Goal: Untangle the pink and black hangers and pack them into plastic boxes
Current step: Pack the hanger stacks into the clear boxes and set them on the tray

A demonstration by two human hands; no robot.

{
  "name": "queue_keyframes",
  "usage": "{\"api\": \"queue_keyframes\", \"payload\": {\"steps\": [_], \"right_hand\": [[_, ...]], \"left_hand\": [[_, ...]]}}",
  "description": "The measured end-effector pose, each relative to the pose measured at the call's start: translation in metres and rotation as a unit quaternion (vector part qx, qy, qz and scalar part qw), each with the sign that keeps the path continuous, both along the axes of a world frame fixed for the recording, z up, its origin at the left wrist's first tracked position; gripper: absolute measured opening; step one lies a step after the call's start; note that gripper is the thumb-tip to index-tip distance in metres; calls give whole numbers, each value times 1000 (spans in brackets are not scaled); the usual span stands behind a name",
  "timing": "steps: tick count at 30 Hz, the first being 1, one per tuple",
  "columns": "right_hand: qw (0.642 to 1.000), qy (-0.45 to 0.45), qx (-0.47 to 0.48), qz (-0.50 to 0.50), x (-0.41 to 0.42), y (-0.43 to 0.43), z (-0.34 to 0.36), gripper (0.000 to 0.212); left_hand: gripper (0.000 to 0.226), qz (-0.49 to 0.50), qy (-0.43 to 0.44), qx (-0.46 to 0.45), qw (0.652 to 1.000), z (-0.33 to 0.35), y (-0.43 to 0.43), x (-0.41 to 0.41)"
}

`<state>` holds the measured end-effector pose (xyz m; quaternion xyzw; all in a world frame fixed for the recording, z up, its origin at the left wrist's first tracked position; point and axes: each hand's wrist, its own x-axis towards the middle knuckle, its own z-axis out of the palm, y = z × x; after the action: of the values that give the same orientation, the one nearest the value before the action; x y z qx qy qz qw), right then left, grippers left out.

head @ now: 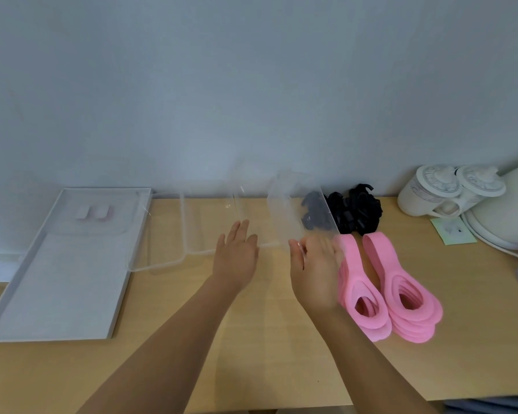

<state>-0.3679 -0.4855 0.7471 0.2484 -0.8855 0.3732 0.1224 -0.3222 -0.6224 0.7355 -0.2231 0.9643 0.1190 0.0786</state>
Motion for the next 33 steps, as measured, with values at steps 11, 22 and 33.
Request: {"api": "queue_keyframes", "payload": {"steps": [11, 22, 33], "right_hand": [[987, 115, 84, 76, 56, 40, -15, 28], [932, 142, 91, 320, 5, 63, -32, 45], [899, 23, 187, 395, -5, 72, -30, 27]], "left_hand": [[22, 371, 434, 492, 657, 26, 14, 34], [15, 384, 363, 310, 790, 13, 24, 81], [69, 352, 168, 122, 913, 2, 71, 85]]}}
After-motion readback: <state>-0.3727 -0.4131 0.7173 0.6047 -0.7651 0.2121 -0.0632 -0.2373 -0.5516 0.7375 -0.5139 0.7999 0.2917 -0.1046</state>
